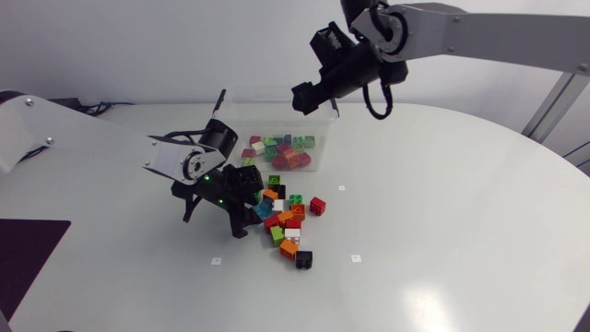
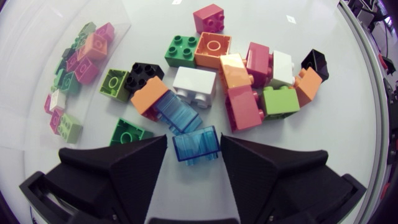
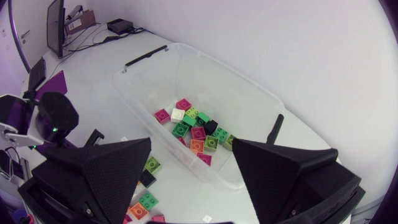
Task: Place the duplo bricks in the container
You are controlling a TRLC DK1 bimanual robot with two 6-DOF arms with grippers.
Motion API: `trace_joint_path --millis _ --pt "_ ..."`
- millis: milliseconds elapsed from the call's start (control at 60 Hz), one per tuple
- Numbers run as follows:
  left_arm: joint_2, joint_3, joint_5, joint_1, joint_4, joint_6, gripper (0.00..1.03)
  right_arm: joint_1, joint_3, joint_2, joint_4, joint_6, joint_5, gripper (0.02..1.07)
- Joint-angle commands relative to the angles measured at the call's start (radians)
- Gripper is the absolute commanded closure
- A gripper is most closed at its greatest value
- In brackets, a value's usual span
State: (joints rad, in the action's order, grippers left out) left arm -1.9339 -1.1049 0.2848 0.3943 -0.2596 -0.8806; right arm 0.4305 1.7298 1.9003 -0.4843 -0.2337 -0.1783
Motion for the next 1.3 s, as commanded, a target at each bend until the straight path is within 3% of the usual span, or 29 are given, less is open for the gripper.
trace_joint_path --millis 0,150,583,950,1283 --pt "-0.033 -0.021 -0.003 0.005 0.006 0.026 0.61 -0.001 -0.113 -0.101 0.027 -0.023 -0.004 0.09" --pt "-0.033 -0.016 -0.003 0.006 0.006 0.025 0.79 -0.024 -0.289 -0.230 0.058 -0.042 -0.030 0.09" --pt "0.110 0.010 0.022 -0.032 -0.033 0.012 0.79 -0.091 -0.650 -0.386 0.110 -0.151 -0.101 0.09" --pt "0.253 -0.056 0.048 -0.058 -0.110 0.015 0.79 -0.061 -0.728 -0.231 0.167 -0.254 -0.139 0.12" --pt "0.208 -0.259 0.071 -0.089 -0.072 0.149 0.79 -0.036 -0.693 -0.101 0.191 -0.289 -0.135 0.12"
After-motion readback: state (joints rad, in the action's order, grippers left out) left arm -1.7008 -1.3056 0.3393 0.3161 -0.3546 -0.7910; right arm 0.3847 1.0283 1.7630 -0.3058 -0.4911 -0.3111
